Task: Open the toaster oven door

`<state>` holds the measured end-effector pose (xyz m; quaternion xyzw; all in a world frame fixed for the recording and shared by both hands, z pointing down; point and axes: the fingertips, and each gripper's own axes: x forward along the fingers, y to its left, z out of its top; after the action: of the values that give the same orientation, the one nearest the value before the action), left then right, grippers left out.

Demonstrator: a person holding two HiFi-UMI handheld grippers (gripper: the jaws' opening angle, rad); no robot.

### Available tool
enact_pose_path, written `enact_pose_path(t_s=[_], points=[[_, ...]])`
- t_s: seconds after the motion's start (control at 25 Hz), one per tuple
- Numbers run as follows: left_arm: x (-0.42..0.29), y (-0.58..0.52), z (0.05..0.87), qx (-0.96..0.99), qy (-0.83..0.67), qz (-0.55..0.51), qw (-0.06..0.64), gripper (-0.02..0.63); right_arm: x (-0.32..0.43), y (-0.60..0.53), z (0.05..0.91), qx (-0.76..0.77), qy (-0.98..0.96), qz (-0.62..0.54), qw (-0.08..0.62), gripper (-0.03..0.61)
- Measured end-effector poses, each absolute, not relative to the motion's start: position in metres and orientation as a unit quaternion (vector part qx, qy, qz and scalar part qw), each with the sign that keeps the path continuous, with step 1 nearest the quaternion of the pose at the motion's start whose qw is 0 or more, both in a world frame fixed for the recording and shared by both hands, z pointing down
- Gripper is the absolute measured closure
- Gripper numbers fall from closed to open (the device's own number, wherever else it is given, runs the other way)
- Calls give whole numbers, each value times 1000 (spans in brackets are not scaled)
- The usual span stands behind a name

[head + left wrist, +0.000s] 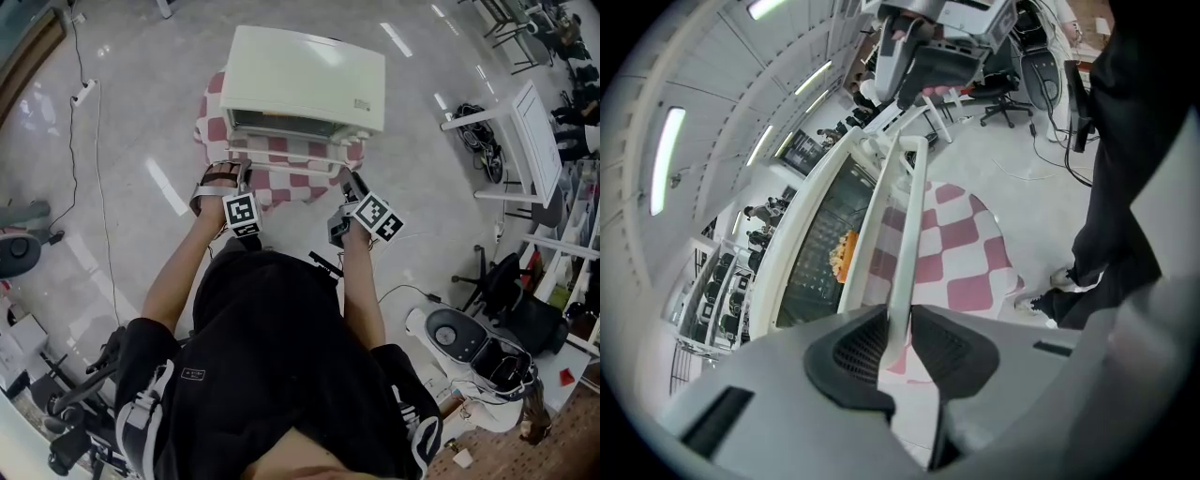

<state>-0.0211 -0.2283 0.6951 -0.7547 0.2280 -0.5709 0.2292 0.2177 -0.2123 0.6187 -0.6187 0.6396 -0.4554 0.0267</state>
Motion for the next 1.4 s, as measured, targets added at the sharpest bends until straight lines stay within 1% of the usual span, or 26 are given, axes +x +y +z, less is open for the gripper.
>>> enact_pose_path(t_s=[0.16, 0.28, 0.36, 0.4, 0.44, 0.64, 0.76, 0.8, 0.84, 0.88, 0.92, 0.96, 1.04, 1.08, 1.16, 1.2, 1.28, 1.4], points=[[-21, -225, 696, -757, 227, -568, 229, 528, 232, -223, 647, -610, 590, -522, 85, 365], [-22, -226, 697, -758, 228, -567, 230, 528, 236, -234, 661, -601, 569, -549, 114, 365], [-23, -226, 698, -757, 230, -566, 232, 528, 235, -239, 670, -597, 560, -562, 118, 367], [-22, -225, 698, -756, 231, -565, 234, 529, 234, -239, 675, -597, 555, -567, 117, 382], [-22, -225, 698, -757, 232, -564, 235, 528, 235, -239, 678, -598, 551, -570, 115, 435], [-21, -225, 693, -766, 242, -550, 228, 522, 236, -238, 678, -595, 548, -574, 127, 442], [-25, -223, 682, -783, 266, -516, 224, 520, 235, -241, 679, -593, 551, -573, 132, 441], [-28, -218, 675, -794, 277, -498, 211, 520, 234, -241, 679, -593, 551, -572, 133, 441], [-32, -212, 668, -810, 289, -477, 181, 518, 234, -240, 679, -593, 551, -572, 134, 442], [-36, -205, 661, -831, 299, -451, 130, 506, 234, -239, 679, -593, 551, -572, 135, 442], [-40, -199, 655, -856, 306, -414, 59, 487, 235, -238, 679, -592, 552, -571, 135, 440], [-42, -195, 648, -879, 309, -363, -28, 464, 236, -238, 679, -592, 553, -570, 137, 440], [-51, -197, 631, -899, 312, -221, -212, 423, 239, -239, 678, -592, 554, -568, 139, 440], [-60, -204, 621, -890, 321, -138, -291, 414, 239, -238, 678, -592, 554, -568, 140, 440], [-89, -225, 608, -840, 354, 10, -410, 414, 237, -236, 679, -590, 555, -569, 139, 440], [-103, -237, 609, -810, 368, 62, -452, 414, 236, -236, 680, -589, 556, -570, 138, 440], [-118, -257, 617, -766, 382, 111, -505, 406, 236, -236, 681, -589, 559, -569, 135, 440], [-115, -269, 647, -731, 387, 98, -553, 402, 238, -232, 682, -590, 559, -567, 132, 440]])
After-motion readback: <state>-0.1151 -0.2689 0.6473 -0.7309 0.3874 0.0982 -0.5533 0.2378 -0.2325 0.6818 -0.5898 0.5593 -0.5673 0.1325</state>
